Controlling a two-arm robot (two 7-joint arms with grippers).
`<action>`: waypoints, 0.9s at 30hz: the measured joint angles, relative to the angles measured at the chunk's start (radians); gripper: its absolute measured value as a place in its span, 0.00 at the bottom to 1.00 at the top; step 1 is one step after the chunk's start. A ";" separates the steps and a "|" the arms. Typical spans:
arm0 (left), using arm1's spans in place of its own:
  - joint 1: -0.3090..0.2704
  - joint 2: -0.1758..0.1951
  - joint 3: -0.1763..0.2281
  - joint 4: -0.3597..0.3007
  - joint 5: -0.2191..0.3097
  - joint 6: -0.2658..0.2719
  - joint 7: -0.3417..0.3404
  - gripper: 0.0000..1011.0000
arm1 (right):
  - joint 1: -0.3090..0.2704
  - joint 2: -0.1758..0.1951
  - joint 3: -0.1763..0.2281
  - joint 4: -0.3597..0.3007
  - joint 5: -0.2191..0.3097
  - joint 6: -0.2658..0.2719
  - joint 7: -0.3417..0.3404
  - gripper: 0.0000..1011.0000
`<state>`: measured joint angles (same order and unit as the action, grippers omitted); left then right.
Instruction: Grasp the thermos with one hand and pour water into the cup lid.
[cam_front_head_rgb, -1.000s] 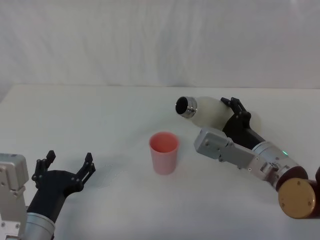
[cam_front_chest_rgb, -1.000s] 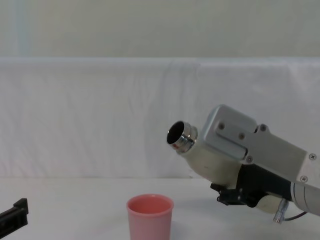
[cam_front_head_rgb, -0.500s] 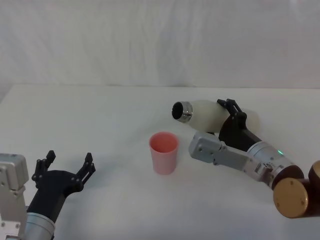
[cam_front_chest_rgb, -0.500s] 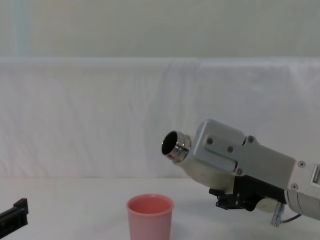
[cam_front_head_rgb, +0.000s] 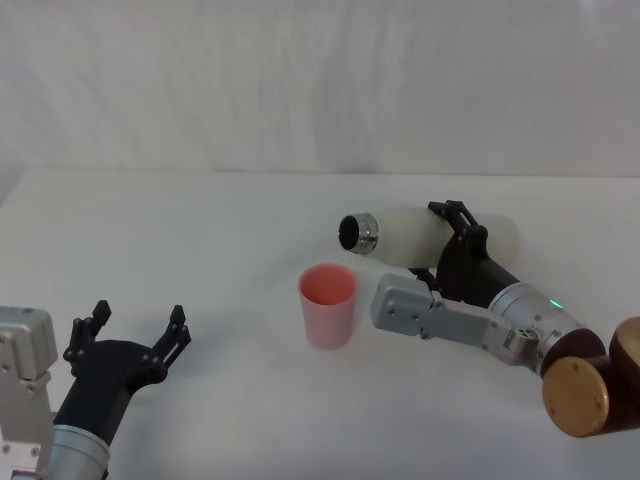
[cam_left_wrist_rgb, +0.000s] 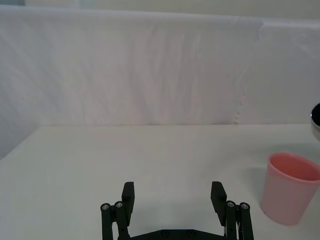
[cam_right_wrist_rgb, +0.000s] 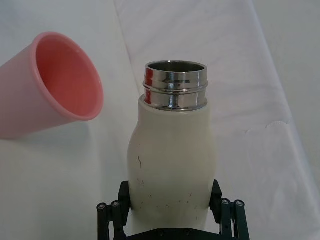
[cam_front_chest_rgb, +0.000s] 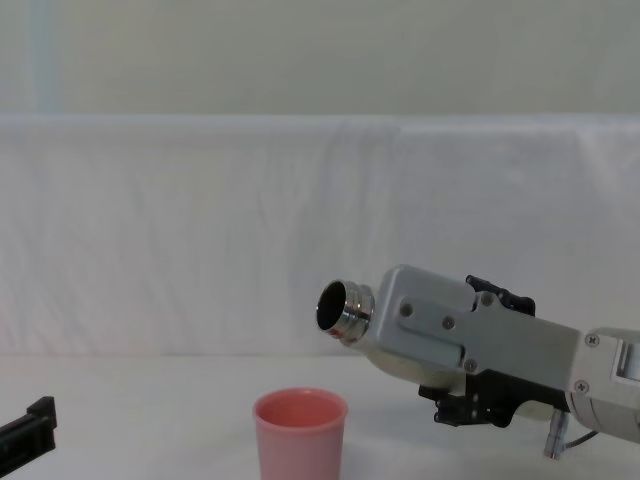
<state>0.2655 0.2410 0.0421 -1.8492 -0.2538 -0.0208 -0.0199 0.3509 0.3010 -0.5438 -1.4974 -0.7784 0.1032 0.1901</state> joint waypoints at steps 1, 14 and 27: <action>0.000 0.000 0.000 0.000 0.000 0.000 0.000 0.99 | 0.000 0.000 0.000 0.000 0.000 0.000 0.000 0.94; 0.000 0.000 0.000 0.000 0.000 0.000 0.000 0.99 | 0.022 0.013 -0.033 0.003 -0.061 0.019 0.013 0.94; 0.000 0.000 0.000 0.000 0.000 0.000 0.000 0.99 | 0.032 0.022 -0.047 0.005 -0.088 0.025 0.023 0.94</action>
<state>0.2655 0.2410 0.0422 -1.8492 -0.2538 -0.0208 -0.0199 0.3828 0.3229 -0.5904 -1.4926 -0.8664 0.1281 0.2132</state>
